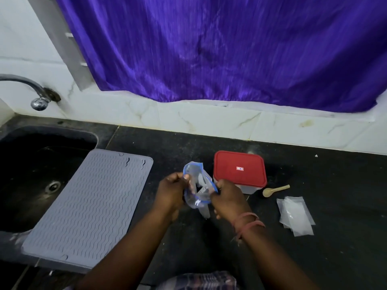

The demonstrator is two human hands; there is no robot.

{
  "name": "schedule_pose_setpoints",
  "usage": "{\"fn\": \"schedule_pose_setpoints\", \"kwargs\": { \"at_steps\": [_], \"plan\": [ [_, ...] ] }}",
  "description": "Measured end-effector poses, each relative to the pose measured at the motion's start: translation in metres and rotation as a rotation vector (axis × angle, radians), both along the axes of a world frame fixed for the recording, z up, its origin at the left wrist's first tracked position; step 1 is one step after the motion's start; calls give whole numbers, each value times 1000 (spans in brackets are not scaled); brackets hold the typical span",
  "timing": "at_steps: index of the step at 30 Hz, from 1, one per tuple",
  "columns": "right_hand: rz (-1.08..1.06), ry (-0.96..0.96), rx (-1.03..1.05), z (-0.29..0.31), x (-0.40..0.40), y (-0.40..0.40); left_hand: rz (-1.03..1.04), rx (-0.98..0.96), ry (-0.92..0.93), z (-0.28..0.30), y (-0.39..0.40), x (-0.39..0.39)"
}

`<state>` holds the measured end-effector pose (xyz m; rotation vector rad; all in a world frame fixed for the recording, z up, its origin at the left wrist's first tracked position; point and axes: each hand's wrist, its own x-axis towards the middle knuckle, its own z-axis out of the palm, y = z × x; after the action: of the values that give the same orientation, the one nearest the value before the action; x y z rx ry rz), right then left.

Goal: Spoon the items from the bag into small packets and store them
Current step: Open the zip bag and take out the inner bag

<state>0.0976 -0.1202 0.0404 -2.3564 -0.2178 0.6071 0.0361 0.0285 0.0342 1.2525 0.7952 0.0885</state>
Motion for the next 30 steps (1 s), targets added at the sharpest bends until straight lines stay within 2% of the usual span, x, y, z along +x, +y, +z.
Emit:
{"fn": "schedule_pose_setpoints", "kwargs": {
  "at_steps": [4, 7, 9, 11, 14, 16, 17, 19, 21, 23, 25, 28, 29, 30],
  "plan": [
    [-86, 78, 26, -18, -1, -6, 34, -311, 70, -5, -1, -3],
    [-204, 139, 209, -28, -2, -7, 23, -674, 142, -7, 3, -6],
    [-340, 412, 481, -29, -4, -8, 43, -774, 157, -8, 11, -10],
    [-467, 759, 740, -28, -9, -12, 37, -750, 179, -10, 14, -15],
    [-502, 1016, 869, -29, -18, -17, 26, -587, 201, -15, 6, -24],
    [-445, 1058, 883, -31, -25, -11, -82, -214, 197, -24, -3, -28],
    [-431, 1064, 908, -33, -28, -7, -145, 67, 204, -29, -7, -30],
    [-467, 1035, 949, -38, -29, -1, -265, 549, 138, -33, -12, -34],
    [-505, 928, 922, -44, -25, 2, -390, 779, 19, -33, -14, -36],
    [-472, 804, 820, -46, -23, 5, -484, 955, -7, -33, -15, -40],
    [-394, 715, 709, -44, -20, 7, -503, 1075, -14, -35, -16, -39],
    [-290, 696, 628, -40, -14, 5, -392, 1064, 19, -35, -15, -34],
    [-271, 717, 625, -39, -12, 3, -375, 952, 71, -33, -14, -31],
    [-263, 737, 642, -39, -10, 0, -338, 717, 128, -29, -13, -29]
  ]
}}
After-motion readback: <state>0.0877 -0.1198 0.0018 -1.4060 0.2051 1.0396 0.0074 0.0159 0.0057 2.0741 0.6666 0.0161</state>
